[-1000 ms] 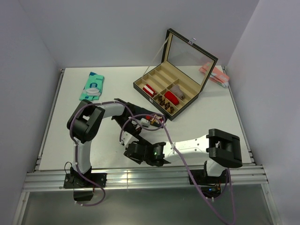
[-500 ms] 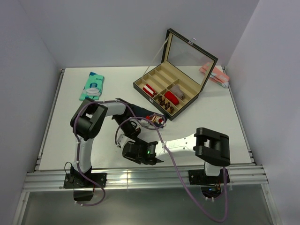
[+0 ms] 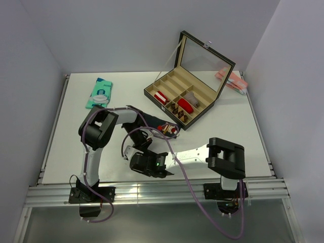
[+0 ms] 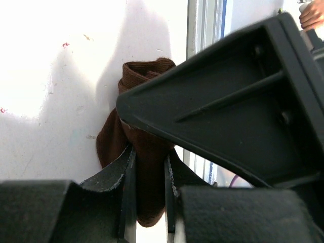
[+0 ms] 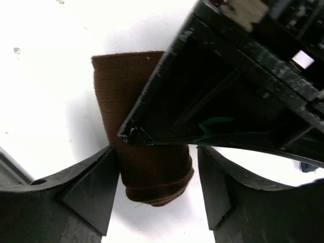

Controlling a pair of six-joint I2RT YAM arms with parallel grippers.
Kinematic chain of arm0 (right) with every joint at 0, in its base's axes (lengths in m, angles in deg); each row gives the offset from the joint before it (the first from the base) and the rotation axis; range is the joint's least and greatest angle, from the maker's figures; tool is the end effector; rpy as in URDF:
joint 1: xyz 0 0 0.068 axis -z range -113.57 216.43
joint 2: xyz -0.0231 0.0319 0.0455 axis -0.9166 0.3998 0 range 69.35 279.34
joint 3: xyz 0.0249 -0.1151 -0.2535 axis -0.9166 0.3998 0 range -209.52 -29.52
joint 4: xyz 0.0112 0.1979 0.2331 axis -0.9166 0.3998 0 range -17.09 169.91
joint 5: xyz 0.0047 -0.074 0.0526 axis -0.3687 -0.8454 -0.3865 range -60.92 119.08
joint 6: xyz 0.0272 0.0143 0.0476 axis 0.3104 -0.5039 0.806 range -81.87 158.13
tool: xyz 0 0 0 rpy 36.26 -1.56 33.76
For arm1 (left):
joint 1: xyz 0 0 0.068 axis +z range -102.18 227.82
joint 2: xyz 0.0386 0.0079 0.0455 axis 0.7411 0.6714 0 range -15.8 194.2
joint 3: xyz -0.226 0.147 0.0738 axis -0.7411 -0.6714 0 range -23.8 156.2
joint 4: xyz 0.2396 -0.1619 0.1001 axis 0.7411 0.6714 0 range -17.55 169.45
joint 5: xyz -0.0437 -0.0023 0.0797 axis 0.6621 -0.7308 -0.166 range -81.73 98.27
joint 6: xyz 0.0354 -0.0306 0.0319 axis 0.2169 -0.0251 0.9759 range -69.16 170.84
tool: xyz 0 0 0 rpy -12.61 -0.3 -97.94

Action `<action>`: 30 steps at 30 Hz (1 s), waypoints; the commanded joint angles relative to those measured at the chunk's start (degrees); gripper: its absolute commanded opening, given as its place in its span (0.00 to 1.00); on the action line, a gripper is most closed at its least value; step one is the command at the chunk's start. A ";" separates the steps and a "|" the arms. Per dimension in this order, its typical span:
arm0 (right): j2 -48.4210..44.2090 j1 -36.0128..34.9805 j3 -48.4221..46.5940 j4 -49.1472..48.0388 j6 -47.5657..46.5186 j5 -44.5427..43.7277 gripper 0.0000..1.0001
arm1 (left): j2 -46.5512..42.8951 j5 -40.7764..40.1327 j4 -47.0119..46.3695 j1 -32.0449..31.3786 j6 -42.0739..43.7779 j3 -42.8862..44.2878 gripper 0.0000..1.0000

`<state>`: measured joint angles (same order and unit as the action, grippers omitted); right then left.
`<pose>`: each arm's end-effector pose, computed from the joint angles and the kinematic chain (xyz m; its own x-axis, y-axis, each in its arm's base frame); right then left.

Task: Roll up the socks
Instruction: Roll the sock at the center of the board, then pick up the sock at the center of the board.

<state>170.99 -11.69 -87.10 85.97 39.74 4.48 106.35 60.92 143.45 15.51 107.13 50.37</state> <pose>0.0955 0.3743 0.1264 -0.1964 -0.8101 -0.5524 -0.8381 0.4311 -0.3342 0.2848 -0.2173 0.0804 -0.4113 0.8573 -0.3095 0.6143 0.0099 -0.7890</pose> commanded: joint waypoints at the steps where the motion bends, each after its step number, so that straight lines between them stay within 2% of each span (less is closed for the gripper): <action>1: 2.15 0.87 -2.01 -1.37 -0.99 -3.09 0.67 | 3.97 -11.51 -3.51 -0.20 3.65 -0.61 0.01; 4: 3.03 0.96 -2.36 -1.28 -0.99 -2.29 0.59 | 4.50 -11.42 -2.45 -0.20 4.18 -0.17 0.02; 6: 3.73 0.96 -2.45 -1.20 -0.99 -2.12 0.47 | 4.68 -11.25 -1.92 -0.20 4.61 0.18 0.05; 7: 3.74 1.13 -2.36 -1.11 -0.73 -1.51 0.39 | 4.77 -11.16 -1.57 -0.20 4.79 0.27 0.07; 8: 3.82 1.22 -2.36 -1.02 -0.38 -1.24 0.21 | 4.77 -11.16 -1.48 -0.20 4.70 0.36 0.09; 9: 3.91 1.57 -2.19 -0.93 -0.03 -0.98 0.15 | 4.68 -10.98 -1.31 -0.20 4.79 0.45 0.10; 12: 3.74 2.10 -1.48 -0.58 1.20 0.07 0.10 | 4.50 -10.19 -0.17 -0.03 5.14 1.15 0.18; 13: 3.39 2.28 -1.13 -0.67 1.64 0.34 0.08 | 4.33 -9.58 0.01 0.06 4.97 1.50 0.25; 14: 3.04 2.28 -0.87 -0.67 1.91 0.78 0.04 | 4.15 -9.32 0.45 0.23 4.79 2.20 0.27; 17: 1.89 2.80 0.27 -0.58 2.61 2.18 0.01 | 2.84 -7.30 0.98 1.11 4.53 3.69 0.35; 20: 1.01 3.42 1.94 -1.02 3.31 2.98 0.00 | 1.61 -5.01 3.44 1.82 6.02 5.28 0.44; 26: -0.31 4.39 3.70 -1.63 4.10 3.33 0.00 | 0.02 -3.78 4.76 2.61 6.64 6.25 0.49; 27: -0.74 4.47 3.88 -1.81 4.28 3.50 0.00 | -0.15 -3.34 5.19 2.87 6.99 6.42 0.58; 30: -1.88 5.35 4.76 -2.07 5.07 4.03 0.00 | -0.68 -2.46 6.69 4.10 7.69 7.48 0.58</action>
<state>170.25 -8.18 -84.91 80.68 42.89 8.76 108.12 59.58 149.94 18.35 111.59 56.03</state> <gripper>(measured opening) 0.329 0.575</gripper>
